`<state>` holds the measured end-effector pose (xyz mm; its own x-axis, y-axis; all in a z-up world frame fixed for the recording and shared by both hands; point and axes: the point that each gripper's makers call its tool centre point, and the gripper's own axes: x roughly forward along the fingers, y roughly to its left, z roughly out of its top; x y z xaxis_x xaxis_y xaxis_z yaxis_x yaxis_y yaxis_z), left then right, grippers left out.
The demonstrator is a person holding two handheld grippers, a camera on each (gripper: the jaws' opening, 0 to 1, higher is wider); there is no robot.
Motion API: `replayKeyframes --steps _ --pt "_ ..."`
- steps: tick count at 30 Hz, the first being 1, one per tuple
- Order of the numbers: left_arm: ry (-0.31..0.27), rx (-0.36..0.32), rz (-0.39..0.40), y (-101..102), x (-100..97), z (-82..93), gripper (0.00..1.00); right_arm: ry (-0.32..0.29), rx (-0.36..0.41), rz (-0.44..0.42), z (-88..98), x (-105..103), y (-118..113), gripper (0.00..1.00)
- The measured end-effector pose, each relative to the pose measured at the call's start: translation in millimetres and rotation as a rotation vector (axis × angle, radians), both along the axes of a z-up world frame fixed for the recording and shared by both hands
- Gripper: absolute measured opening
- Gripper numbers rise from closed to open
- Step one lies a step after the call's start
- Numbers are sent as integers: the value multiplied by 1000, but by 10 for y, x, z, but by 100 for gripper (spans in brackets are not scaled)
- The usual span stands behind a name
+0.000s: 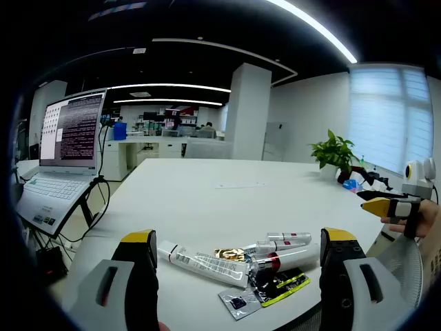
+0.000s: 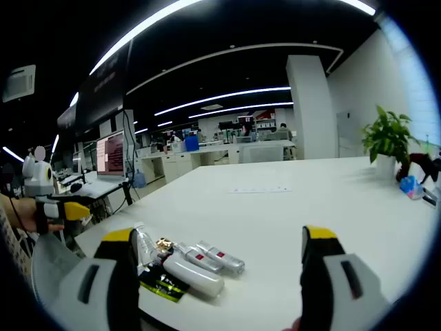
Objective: Arrange the skincare products in the storage area until every visible bottle or jar stands upright without overlapping.
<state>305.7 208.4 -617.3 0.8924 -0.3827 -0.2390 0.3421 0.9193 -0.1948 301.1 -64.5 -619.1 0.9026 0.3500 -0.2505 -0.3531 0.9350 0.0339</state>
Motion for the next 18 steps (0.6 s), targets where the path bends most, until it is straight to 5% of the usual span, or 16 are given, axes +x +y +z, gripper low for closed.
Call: replayKeyframes --steps 18 --pt "19 12 9 115 -33 -8 97 80 41 20 -101 -81 10 100"
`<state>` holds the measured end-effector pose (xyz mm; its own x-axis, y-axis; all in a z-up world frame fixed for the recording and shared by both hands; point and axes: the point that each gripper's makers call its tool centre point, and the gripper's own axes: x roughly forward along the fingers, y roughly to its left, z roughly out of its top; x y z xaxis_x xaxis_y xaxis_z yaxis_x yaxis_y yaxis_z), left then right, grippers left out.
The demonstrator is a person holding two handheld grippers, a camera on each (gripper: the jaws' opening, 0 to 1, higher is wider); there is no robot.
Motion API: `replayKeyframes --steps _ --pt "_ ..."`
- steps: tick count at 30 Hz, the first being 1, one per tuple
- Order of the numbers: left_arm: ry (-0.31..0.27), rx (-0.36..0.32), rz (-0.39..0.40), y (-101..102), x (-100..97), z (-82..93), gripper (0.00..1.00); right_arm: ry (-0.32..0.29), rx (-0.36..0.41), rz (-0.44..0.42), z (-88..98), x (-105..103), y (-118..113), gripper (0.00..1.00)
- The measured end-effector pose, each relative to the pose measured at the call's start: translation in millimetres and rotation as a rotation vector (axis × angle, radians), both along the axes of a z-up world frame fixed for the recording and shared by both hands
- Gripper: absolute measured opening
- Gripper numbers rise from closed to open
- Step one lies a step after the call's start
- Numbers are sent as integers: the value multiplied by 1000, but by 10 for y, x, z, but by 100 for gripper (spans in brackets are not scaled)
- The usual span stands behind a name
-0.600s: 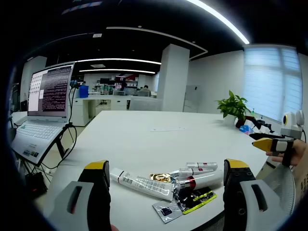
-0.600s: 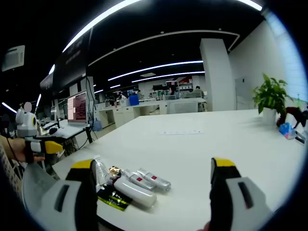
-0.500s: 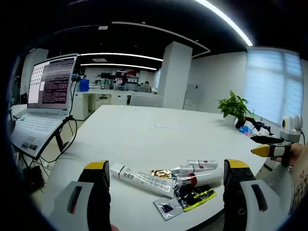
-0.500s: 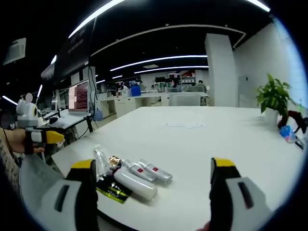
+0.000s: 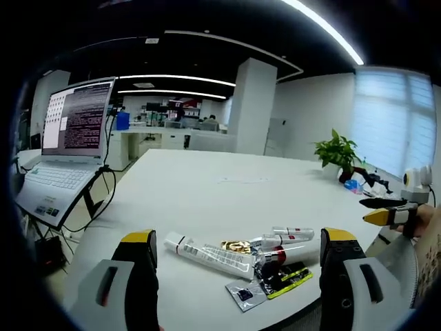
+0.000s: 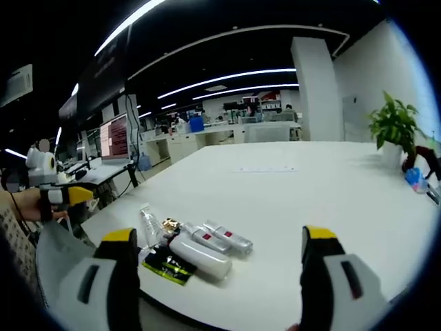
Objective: Arrange the skincare products in the storage area until every visible bottle or jar stands upright without overlapping.
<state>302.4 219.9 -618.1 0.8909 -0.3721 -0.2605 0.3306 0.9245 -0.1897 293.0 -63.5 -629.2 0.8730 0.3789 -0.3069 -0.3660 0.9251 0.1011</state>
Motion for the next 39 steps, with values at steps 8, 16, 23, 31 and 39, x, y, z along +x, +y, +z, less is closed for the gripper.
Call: replayKeyframes --steps 8,16,23,31,39 --pt "-4 -2 -3 -57 -2 3 97 22 6 -13 -58 7 -45 98" --pt "3 -20 11 -57 -3 13 97 42 30 -6 -91 13 -30 100" --pt "10 -11 -4 -92 -10 2 97 53 32 10 -106 1 10 99" --pt "5 -14 -22 -110 -28 13 93 62 7 47 -123 -27 82 96" --pt "-1 -13 -30 -114 -26 20 94 97 14 99 -156 -46 160 94"
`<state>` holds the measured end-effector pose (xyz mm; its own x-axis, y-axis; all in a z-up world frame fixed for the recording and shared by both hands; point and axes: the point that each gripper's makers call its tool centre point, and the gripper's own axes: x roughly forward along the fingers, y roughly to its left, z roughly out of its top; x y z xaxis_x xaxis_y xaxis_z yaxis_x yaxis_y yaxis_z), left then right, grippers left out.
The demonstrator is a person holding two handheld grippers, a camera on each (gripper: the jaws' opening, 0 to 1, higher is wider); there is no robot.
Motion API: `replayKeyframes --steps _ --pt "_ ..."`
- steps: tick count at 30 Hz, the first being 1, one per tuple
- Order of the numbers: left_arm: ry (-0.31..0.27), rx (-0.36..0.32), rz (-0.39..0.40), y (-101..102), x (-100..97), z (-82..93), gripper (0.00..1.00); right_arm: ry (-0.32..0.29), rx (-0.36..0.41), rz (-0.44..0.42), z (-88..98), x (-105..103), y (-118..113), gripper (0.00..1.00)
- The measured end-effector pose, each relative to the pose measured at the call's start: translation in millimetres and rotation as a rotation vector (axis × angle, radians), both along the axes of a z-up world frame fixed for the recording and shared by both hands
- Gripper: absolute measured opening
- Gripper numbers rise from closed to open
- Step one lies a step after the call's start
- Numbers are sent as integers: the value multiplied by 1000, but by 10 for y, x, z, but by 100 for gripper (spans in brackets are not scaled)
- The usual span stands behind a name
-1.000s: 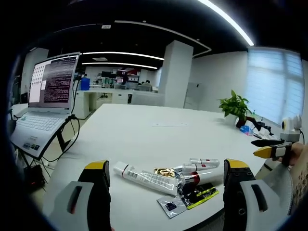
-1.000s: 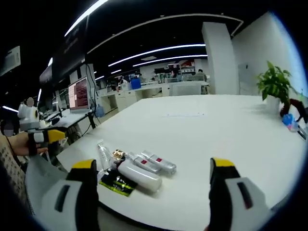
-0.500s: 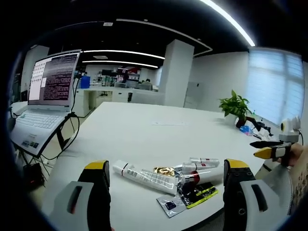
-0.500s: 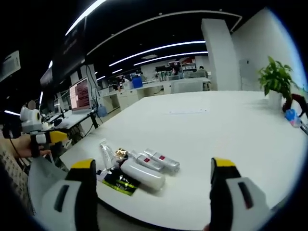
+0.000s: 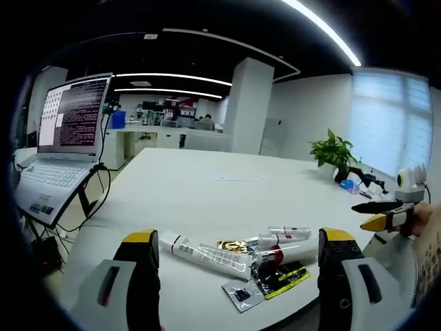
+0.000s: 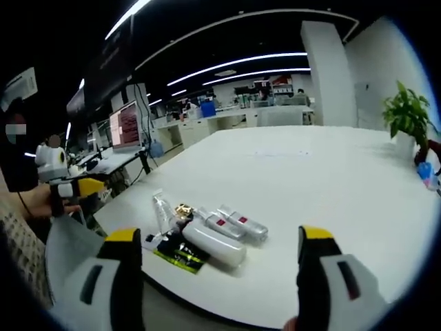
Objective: Arrange the skincare products in the storage area until every visible bottle or jar stands upright without overlapping.
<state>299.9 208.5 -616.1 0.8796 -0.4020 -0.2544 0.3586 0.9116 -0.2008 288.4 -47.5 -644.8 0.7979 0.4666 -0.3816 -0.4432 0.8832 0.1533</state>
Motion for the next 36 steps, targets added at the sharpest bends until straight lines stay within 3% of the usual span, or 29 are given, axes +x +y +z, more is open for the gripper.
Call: replayKeyframes --steps 4,15,22,25,29,36 --pt "-4 3 -7 -7 0 3 94 18 -13 36 -25 0 43 92" --pt "-11 -7 -10 4 -8 16 94 49 -146 235 -206 164 265 83" --pt "-17 -18 -10 14 -7 25 94 67 -259 431 -358 318 529 72" --pt "-20 -23 -9 21 -4 30 94 86 -281 490 -444 348 643 71" --pt "-20 -32 -4 35 -2 34 93 134 -350 613 -625 340 819 62" --pt "-15 -23 -15 20 -7 18 92 221 -436 704 -883 395 939 57"
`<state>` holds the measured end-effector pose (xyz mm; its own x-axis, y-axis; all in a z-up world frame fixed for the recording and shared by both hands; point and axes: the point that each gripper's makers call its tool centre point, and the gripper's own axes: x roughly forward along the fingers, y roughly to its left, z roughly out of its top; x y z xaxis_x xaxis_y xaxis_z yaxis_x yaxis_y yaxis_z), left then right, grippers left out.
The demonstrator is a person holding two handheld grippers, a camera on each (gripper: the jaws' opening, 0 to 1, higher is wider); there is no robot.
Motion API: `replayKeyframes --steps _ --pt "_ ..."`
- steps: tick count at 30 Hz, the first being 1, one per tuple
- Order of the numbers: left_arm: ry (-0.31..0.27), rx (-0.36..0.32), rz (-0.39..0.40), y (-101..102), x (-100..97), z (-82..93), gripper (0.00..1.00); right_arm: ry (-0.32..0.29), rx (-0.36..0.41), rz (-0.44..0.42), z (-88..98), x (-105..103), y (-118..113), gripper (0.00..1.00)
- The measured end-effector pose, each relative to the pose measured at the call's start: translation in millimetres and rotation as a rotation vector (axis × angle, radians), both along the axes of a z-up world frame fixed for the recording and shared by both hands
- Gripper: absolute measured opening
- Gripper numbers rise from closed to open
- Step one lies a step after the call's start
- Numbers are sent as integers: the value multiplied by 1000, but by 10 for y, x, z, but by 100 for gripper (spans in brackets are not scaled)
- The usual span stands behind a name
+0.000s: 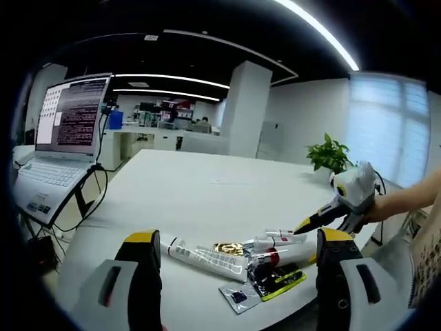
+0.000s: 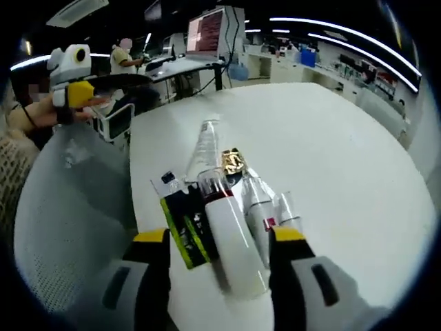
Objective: Arrange the skincare products in the storage area until every visible bottle or jar stands upright without overlapping.
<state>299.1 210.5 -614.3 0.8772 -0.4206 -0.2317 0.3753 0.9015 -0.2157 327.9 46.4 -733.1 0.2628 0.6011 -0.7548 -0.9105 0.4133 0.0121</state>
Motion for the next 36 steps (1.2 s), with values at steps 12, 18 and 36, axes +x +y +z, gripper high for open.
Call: replayKeyframes --steps 12,18,36 --pt "6 -33 19 46 9 9 90 21 -117 151 -215 59 260 45" --pt "11 -29 16 40 6 -6 89 26 -176 190 -321 128 299 40" --pt "17 -17 13 32 4 -27 87 36 -293 264 -488 178 321 31"
